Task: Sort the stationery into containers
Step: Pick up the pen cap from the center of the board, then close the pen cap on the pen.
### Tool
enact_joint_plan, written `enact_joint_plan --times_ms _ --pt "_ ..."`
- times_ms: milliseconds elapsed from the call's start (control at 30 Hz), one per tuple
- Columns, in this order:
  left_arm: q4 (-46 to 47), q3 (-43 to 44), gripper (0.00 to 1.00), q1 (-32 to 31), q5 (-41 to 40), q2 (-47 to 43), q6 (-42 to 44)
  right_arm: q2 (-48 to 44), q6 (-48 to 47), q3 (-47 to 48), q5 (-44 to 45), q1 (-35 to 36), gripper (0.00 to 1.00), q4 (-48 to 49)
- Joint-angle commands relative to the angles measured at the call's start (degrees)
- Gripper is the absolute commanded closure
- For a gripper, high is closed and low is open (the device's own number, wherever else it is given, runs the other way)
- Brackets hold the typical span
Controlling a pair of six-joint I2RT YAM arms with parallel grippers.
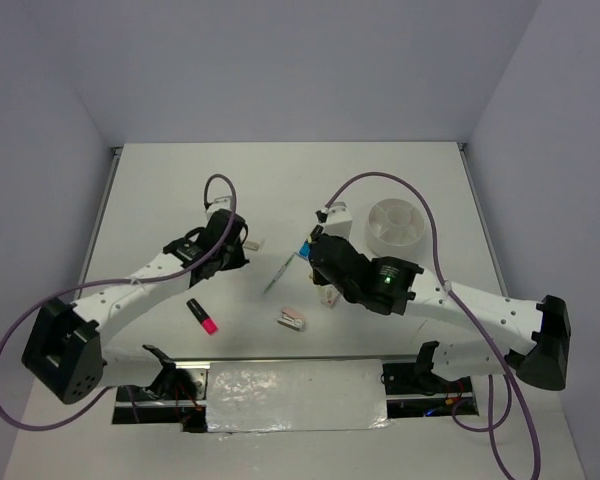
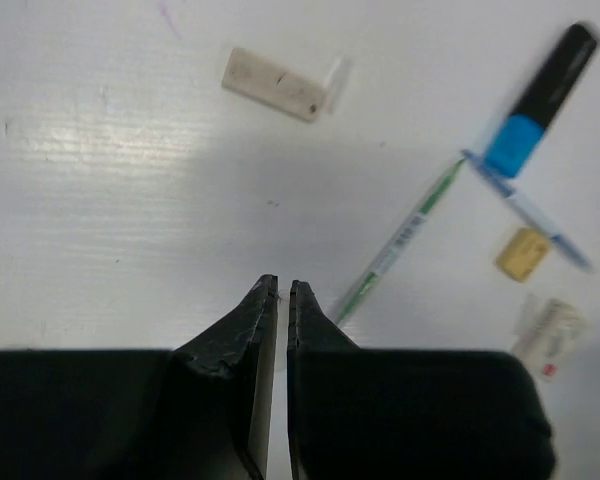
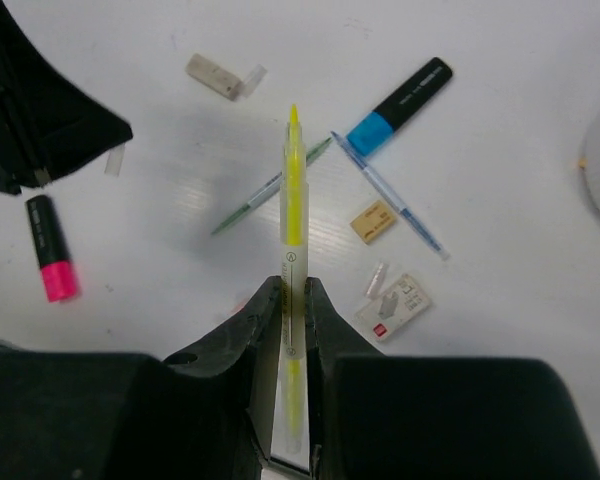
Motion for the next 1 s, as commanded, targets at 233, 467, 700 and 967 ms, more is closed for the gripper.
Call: enact_joint_plan --times_ms 233,467,700,967 --pt "4.8 5.0 1.00 -0.2 4.6 -15.5 -1.7 -7.1 -4.1 -11.5 -16.1 -0.4 1.00 24.2" --pt "10.1 6.9 1.00 -0.1 5.4 -23.2 -2.0 -10.8 -2.6 -16.7 -25.9 -0.2 1.00 34.3" --pt "18.8 6.4 1.00 -0.2 8.1 -27.0 -0.6 -9.9 -3.2 -17.6 -32.9 4.9 1.00 45.6" --pt "28.2 -0.3 1.00 -0.2 10.7 -33.1 -1.2 -5.3 -4.4 -14.1 -29.4 7.5 1.00 48.7"
